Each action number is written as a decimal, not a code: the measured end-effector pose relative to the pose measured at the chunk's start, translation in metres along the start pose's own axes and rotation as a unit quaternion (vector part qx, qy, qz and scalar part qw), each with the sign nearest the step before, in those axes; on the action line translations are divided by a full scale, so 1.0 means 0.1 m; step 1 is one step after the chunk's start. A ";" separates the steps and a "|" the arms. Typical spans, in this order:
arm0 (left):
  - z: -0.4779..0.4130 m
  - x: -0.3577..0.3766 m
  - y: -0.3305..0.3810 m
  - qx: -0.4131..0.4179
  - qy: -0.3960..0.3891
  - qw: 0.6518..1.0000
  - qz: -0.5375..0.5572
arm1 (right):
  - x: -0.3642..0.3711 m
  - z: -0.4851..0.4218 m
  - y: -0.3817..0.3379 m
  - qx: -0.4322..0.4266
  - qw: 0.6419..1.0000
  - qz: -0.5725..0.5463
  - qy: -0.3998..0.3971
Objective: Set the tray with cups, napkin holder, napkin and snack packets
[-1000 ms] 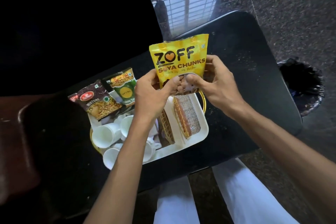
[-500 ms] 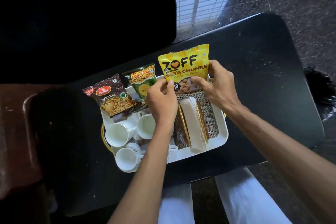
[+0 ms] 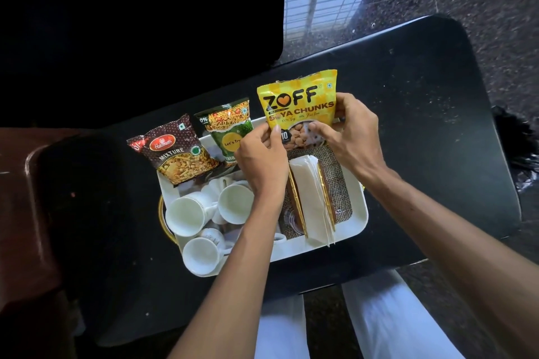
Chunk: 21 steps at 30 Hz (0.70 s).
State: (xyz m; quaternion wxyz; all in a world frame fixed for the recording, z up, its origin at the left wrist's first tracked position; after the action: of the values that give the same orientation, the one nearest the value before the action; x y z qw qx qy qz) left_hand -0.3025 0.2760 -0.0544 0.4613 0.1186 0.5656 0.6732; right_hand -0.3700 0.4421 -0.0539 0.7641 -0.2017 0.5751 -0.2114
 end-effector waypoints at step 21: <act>0.36 -0.33 0.47 0.235 0.008 0.969 -0.072 | -0.32 0.40 -0.24 -0.116 0.986 0.038 0.110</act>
State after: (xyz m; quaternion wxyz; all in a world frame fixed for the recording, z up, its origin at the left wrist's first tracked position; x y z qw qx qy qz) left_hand -0.2821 0.2777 0.0103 0.4635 0.1770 0.7187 0.4871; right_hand -0.3417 0.4424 -0.0046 0.6752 -0.2430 0.6832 -0.1351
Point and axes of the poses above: each hand's wrist, its own z-axis away from the middle knuckle, its own x-axis out of the palm, y = z × x, the point moved 6 cm from there along -z, towards the middle knuckle, and after that the axes turned 15 degrees about z, right-handed, at the moved point
